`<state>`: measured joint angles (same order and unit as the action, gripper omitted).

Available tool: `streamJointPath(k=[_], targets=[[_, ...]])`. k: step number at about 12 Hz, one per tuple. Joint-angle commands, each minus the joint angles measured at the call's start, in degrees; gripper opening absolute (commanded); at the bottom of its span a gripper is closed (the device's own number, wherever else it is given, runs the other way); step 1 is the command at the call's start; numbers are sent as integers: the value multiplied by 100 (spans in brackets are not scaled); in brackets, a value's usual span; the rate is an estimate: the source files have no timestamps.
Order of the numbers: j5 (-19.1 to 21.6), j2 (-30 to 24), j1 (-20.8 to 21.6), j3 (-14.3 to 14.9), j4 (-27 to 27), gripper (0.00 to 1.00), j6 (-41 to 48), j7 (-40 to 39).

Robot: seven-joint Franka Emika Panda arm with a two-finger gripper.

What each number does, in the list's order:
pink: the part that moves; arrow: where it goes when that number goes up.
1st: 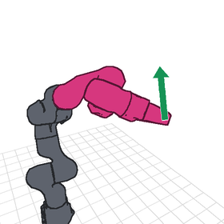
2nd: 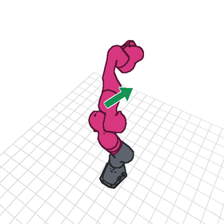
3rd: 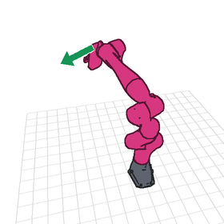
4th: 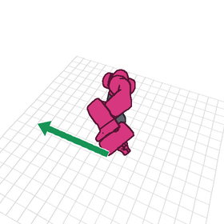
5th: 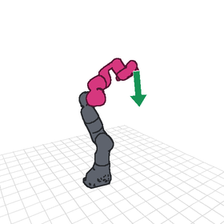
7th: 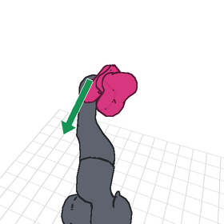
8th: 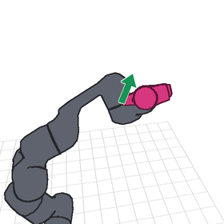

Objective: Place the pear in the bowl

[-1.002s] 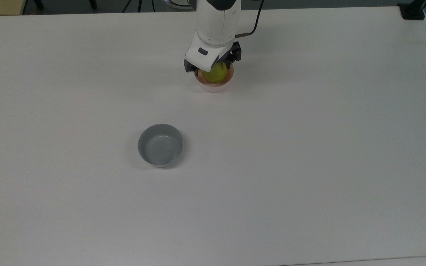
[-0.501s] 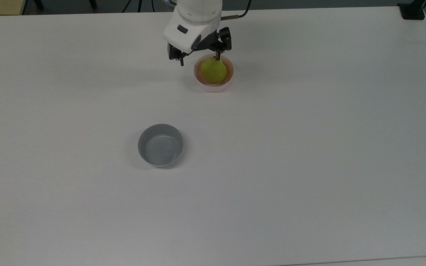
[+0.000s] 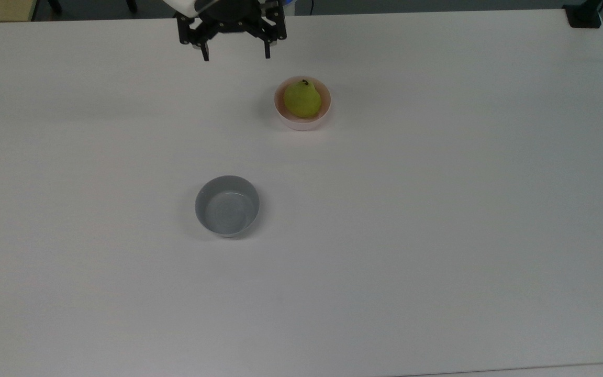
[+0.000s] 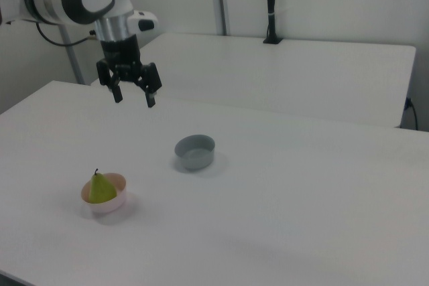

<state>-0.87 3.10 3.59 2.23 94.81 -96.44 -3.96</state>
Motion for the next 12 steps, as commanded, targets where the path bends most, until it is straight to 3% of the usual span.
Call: streamJointPath(k=[1,3,6,8,12], targets=[[-150,33,-235,14,-393,100,213,-69],[-142,7,-420,40,-454,100,204,-524],[-10,16,-473,356,-613,100,152,-878],[602,-2,-448,732,-752,100,204,-887],[605,-467,-412,752,-481,100,222,-825]])
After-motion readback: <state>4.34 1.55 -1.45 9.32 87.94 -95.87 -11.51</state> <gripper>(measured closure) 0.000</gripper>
